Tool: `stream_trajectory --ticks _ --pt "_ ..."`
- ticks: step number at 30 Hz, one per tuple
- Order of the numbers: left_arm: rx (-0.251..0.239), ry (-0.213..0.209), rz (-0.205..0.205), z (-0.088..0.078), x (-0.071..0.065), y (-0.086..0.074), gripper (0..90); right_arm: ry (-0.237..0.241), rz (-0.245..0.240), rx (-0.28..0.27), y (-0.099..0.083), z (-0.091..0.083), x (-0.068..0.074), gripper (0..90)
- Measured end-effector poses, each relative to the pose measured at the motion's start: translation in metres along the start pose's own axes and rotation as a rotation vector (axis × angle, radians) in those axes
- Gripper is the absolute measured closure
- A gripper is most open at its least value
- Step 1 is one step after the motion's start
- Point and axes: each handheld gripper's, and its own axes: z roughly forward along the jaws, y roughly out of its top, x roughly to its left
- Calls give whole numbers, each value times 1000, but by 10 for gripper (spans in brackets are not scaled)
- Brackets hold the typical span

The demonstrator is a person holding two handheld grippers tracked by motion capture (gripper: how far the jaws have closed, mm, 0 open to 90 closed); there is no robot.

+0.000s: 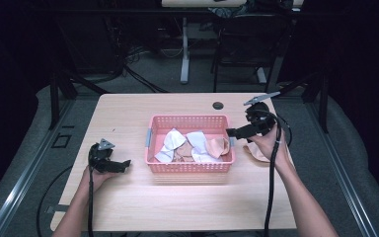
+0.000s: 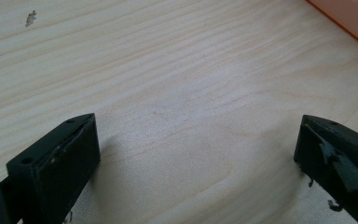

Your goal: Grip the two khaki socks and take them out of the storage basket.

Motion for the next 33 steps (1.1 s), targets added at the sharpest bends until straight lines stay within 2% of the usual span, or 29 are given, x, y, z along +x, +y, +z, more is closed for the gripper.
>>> stream_trajectory --ticks 1,6,9,10,12,13,14,16,18,19,23,25,31,33 --pt "0 0 -1 0 0 0 0 -17 -25 2 6 9 7 2" --pt "0 0 0 0 0 0 0 -34 -23 17 15 25 15 166" --pt "0 0 0 0 0 0 0 -47 -59 90 20 43 21 345" --pt "0 0 0 0 0 0 0 -47 -59 90 20 43 21 345" --pt "0 0 0 0 0 0 0 -52 -66 127 21 54 23 425" --pt "0 0 0 0 0 0 0 -52 -66 127 21 54 23 425" --pt "1 0 -1 0 0 0 0 -59 -62 149 20 62 24 495" --pt "0 2 -2 0 0 0 0 -77 -53 175 18 69 26 574" --pt "1 2 -2 0 0 0 0 -84 -55 190 17 72 27 606" --pt "1 2 -3 0 0 0 0 -103 -75 220 14 77 28 654" --pt "1 1 -2 0 0 0 0 -111 -81 237 11 80 28 686" --pt "0 1 -1 0 0 0 0 -125 -71 250 9 84 26 705" --pt "1 1 -2 0 0 0 0 -115 -42 260 5 87 21 702" --pt "1 1 -2 0 0 0 0 -126 -30 255 3 88 18 698"
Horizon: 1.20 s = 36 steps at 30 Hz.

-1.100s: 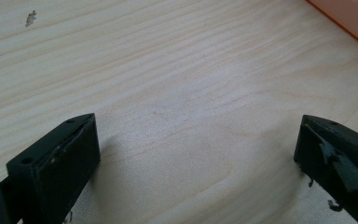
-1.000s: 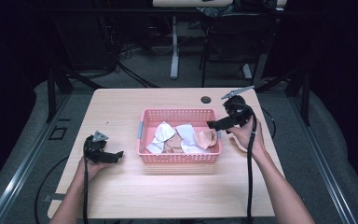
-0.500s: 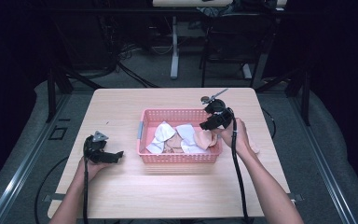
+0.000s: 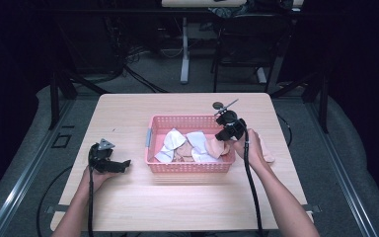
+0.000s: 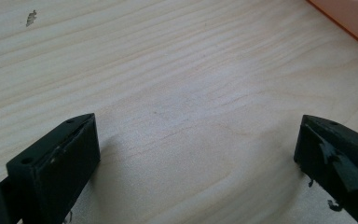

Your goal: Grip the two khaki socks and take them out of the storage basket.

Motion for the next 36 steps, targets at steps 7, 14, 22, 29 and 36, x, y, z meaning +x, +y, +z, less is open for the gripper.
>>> stream_trajectory --ticks 7,14,22,29,36 --pt "0 0 0 0 0 0 0 -5 2 19 -4 4 -4 689" --pt "-2 1 -1 0 0 0 0 -13 0 37 -10 10 -4 746" --pt "-4 3 -2 0 0 0 0 13 -15 9 -11 2 -4 867" --pt "-4 5 -2 0 -1 0 0 63 1 -75 -8 -21 -4 874" --pt "-3 5 -2 0 -1 0 0 86 -15 -127 -3 -41 -2 876"
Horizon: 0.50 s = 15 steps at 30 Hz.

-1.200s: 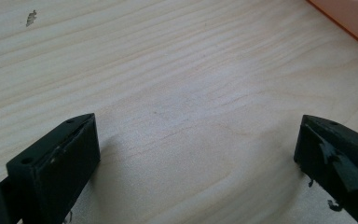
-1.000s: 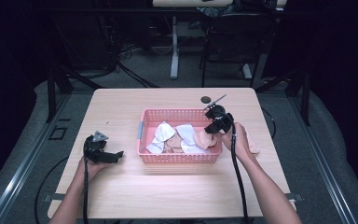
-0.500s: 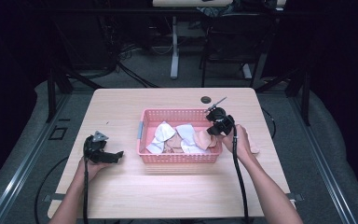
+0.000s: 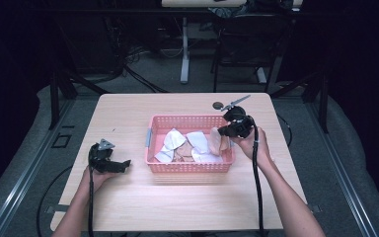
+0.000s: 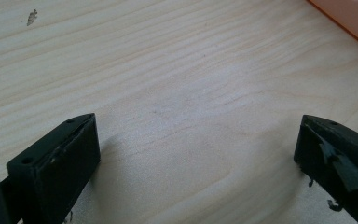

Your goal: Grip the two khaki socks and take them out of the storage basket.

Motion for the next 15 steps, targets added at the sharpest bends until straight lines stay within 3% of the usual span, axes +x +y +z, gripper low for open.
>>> stream_trajectory --ticks 15 --pt "0 0 1 0 0 0 0 16 -22 -51 13 -26 4 876"
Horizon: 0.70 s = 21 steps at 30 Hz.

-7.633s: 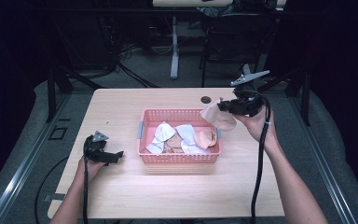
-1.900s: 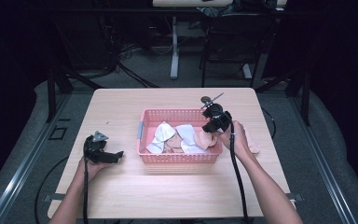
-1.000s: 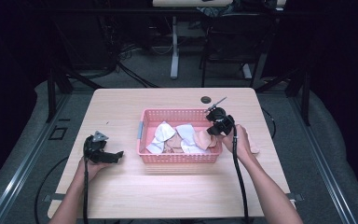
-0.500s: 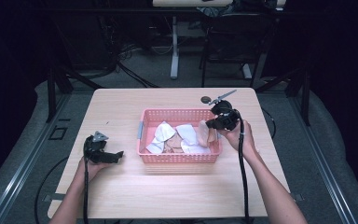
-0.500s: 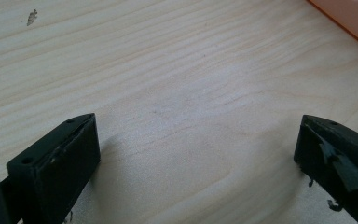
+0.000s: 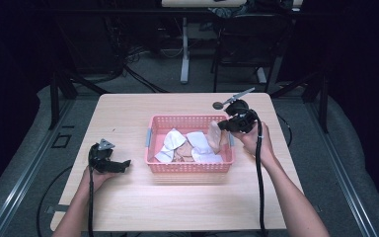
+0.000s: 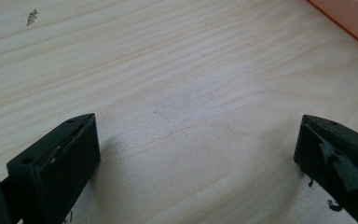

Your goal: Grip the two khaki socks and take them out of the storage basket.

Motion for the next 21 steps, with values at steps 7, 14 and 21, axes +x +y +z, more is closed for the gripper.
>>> stream_trajectory --ticks 7,14,21 --pt "1 -1 0 0 0 0 0 11 -12 -36 7 -20 4 876" --pt "0 -1 1 0 0 0 0 1 -19 -71 11 -43 2 876" --pt "2 -1 -1 0 -1 0 0 -12 -7 -110 8 -66 -6 876"
